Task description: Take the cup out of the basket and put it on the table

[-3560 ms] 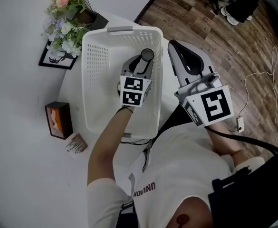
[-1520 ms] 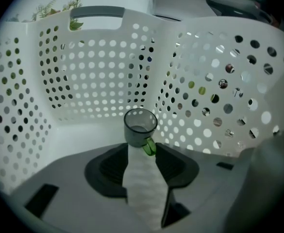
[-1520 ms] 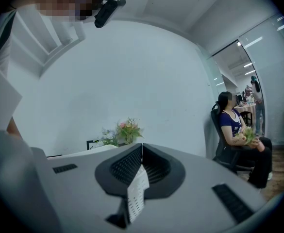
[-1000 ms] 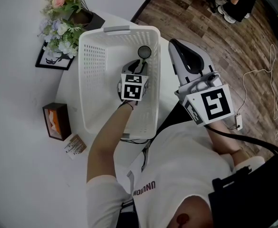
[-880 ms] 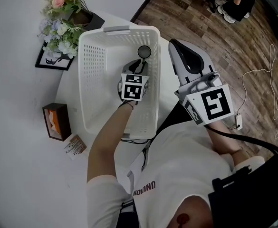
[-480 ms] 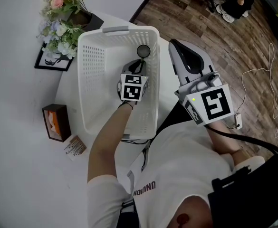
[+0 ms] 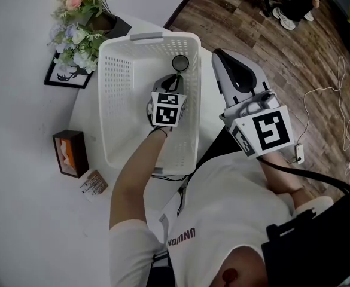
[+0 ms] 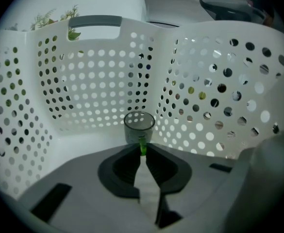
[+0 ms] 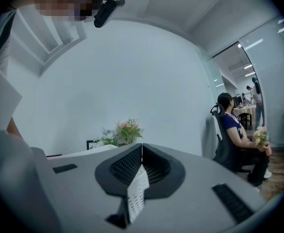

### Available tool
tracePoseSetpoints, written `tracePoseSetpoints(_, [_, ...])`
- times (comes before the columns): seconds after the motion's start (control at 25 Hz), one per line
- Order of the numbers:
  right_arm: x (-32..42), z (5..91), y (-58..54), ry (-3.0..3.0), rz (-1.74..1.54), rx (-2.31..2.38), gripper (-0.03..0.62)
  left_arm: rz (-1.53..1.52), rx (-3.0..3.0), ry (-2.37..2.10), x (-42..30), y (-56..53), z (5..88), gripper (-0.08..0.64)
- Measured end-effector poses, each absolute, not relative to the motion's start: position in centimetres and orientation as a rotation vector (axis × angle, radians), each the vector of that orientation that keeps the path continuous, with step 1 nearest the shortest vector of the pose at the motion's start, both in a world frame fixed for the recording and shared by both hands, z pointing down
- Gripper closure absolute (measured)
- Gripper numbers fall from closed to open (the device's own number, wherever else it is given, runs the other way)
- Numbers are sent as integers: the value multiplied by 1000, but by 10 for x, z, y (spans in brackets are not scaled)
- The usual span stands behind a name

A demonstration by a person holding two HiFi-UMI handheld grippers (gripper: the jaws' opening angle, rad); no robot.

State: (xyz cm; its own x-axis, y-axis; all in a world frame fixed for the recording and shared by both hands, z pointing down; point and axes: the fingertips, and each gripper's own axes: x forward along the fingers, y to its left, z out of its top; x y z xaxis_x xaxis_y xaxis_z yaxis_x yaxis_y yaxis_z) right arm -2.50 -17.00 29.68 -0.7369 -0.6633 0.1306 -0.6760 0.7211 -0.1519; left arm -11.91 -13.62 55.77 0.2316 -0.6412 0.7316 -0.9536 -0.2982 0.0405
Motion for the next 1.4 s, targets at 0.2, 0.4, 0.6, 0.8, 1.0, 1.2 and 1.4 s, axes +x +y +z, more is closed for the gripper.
tracePoseSetpoints(0.2, [-22, 294, -170, -2853, 280, 1118, 572, 847, 2026, -1465, -119, -137, 555, 515])
tracePoseSetpoints(0.4, [-21, 291, -171, -2860, 273, 1120, 572, 855, 2026, -1459, -117, -137, 550, 517])
tracePoseSetpoints(0.6, [-22, 288, -172, -2872, 274, 1114, 572, 907, 2036, -1461, -118, -138, 547, 517])
tracePoseSetpoints(0.8, [-19, 286, -173, -2878, 275, 1116, 572, 916, 2038, -1452, -116, -137, 543, 518])
tracePoseSetpoints(1.0, [-19, 286, -173, -2889, 277, 1109, 572, 905, 2040, -1448, -115, -138, 539, 518])
tracePoseSetpoints(1.2, [-20, 284, -173, -2898, 279, 1098, 572, 901, 2039, -1440, -113, -137, 536, 519])
tracePoseSetpoints(1.4, [-20, 283, -172, -2905, 276, 1097, 572, 895, 2032, -1435, -112, -135, 531, 519])
